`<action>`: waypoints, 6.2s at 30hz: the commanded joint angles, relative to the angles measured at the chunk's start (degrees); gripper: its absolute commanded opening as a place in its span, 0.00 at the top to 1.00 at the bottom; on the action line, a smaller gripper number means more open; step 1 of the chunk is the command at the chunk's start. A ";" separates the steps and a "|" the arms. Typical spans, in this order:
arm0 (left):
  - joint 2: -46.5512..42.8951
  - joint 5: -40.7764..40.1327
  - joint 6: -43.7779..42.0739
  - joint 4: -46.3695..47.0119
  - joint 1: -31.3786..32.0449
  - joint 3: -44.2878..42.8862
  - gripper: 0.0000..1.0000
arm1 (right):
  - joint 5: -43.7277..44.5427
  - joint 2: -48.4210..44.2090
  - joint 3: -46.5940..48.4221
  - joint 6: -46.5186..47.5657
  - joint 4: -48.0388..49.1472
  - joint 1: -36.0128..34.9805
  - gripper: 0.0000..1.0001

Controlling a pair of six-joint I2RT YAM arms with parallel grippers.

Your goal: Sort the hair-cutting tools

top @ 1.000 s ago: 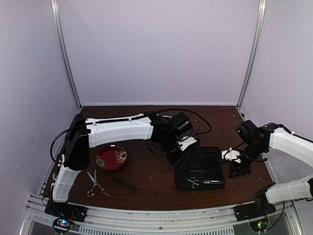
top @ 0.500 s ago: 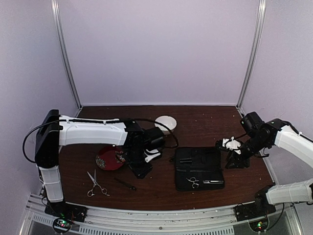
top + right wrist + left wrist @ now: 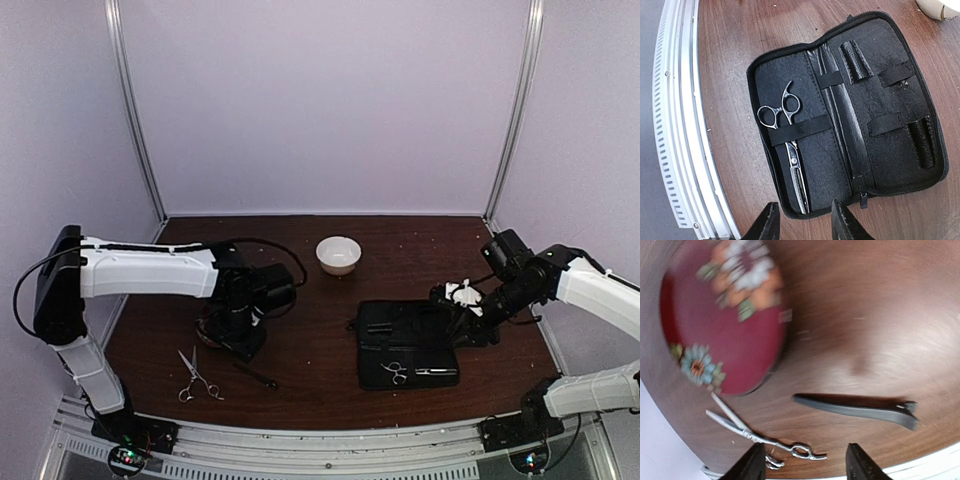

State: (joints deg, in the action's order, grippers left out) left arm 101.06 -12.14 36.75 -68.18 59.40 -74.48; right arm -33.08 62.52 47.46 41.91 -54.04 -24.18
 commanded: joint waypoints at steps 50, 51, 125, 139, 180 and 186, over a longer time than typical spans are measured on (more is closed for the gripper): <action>-14.10 16.28 36.51 29.70 -2.57 24.53 0.51 | 3.23 1.73 -2.31 -2.86 3.94 -7.17 0.64; -14.36 15.30 36.00 27.08 -2.46 23.38 0.48 | 3.28 1.68 -2.39 -2.93 4.02 -7.19 0.65; -0.25 14.68 -15.37 27.35 -25.71 -19.72 0.25 | 17.01 39.41 21.59 -22.36 28.87 -46.87 0.66; -4.43 18.01 -15.19 27.87 -30.44 -16.81 0.30 | 18.10 45.94 24.01 -22.93 27.42 -50.15 0.71; -4.83 16.07 -17.15 27.90 -31.00 -16.14 0.34 | 18.27 30.43 19.68 -16.65 12.15 -47.74 1.00; -4.16 13.74 -18.56 27.79 -30.13 -15.88 0.36 | 25.73 19.96 11.06 -16.10 10.98 -39.20 1.00</action>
State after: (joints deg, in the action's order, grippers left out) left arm 97.89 4.14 20.01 -42.06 28.93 -91.05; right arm -13.91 89.56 62.89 24.75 -40.75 -68.84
